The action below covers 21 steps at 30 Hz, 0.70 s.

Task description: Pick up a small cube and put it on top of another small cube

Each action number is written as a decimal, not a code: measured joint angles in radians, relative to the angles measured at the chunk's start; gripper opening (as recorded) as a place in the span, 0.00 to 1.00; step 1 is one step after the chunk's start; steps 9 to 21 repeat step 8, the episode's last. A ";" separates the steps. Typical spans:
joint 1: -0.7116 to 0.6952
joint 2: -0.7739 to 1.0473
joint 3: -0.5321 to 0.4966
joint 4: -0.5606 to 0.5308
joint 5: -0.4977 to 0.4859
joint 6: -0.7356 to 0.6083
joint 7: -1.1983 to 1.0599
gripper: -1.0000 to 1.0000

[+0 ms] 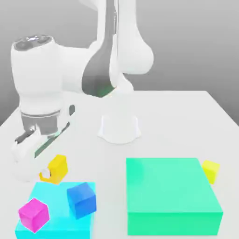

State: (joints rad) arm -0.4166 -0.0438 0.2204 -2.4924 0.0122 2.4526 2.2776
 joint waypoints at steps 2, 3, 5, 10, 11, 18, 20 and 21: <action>-0.009 0.037 -0.003 -0.007 -0.017 0.042 0.007 0.00; -0.012 0.064 -0.003 -0.012 -0.027 0.073 0.013 0.00; -0.006 0.113 -0.003 -0.022 -0.044 0.131 0.025 1.00; -0.006 0.113 -0.003 -0.022 -0.044 0.131 0.025 1.00; -0.006 0.113 -0.003 -0.022 -0.044 0.131 0.025 1.00; -0.006 0.113 -0.003 -0.022 -0.044 0.131 0.025 1.00; -0.006 0.113 -0.003 -0.022 -0.044 0.131 0.025 1.00; -0.006 0.113 -0.003 -0.022 -0.044 0.131 0.025 1.00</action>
